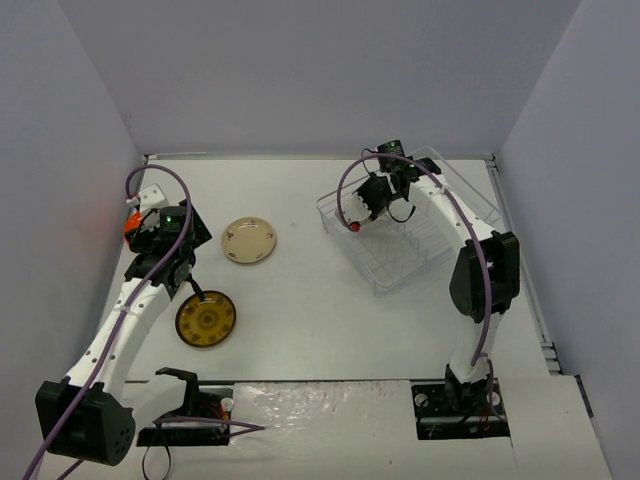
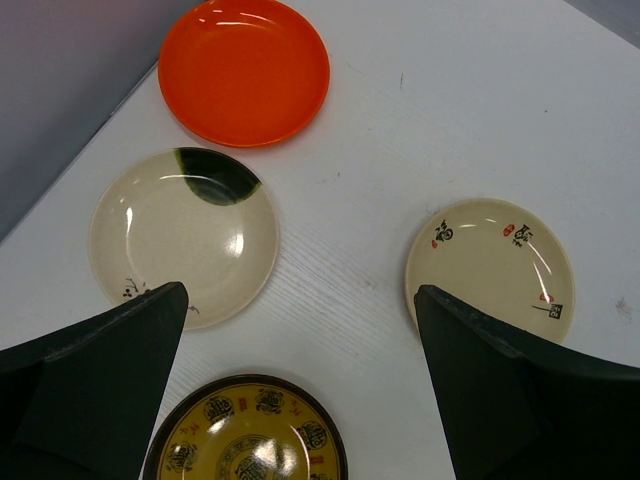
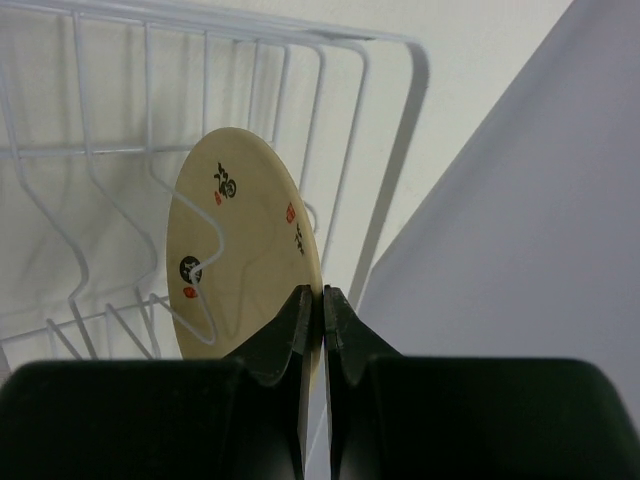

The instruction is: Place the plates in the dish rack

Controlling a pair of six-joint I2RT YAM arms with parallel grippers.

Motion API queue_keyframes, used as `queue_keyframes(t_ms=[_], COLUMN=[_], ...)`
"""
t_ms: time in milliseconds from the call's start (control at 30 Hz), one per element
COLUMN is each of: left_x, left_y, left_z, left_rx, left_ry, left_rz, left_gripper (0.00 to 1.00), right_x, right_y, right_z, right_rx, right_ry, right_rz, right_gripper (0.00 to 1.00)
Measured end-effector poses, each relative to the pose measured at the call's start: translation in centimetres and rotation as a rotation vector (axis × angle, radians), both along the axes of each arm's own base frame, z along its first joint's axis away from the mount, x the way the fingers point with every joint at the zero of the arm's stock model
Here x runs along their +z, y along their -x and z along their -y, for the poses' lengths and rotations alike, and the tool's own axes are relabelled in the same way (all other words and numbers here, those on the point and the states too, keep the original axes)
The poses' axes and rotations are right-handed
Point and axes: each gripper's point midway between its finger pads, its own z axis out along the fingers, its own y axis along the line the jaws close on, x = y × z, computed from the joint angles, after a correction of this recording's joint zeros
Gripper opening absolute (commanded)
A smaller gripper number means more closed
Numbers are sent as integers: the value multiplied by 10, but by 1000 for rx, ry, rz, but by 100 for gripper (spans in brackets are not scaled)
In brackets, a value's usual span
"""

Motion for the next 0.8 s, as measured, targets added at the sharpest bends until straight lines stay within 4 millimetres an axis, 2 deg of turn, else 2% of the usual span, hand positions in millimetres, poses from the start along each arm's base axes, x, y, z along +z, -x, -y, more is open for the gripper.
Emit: queue_keyframes(t_ms=[167, 233, 500, 533, 667, 733, 800], left_x=[0, 0, 4, 4, 4, 4, 4], left_y=[1, 1, 0, 0, 0, 0, 1], left_z=[-1, -1, -2, -2, -2, -2, -2], left_rx=[5, 6, 12, 12, 12, 12, 10], left_ry=[-3, -3, -5, -5, -5, -5, -5], left_rz=[-3, -3, 4, 3, 2, 2, 3], left_gripper=[97, 97, 97, 97, 97, 97, 97], right_x=[-12, -13, -13, -13, -9, -1, 12], right_y=[-7, -7, -6, -6, -4, -2, -1], right_z=[8, 9, 8, 8, 4, 1, -3], right_rx=[-21, -23, -19, -18, -6, 4, 17], right_ry=[22, 22, 17, 15, -7, -26, -56], right_rz=[-38, -40, -44, -45, -45, -37, -16], right_gripper=[17, 28, 54, 55, 89, 99, 100])
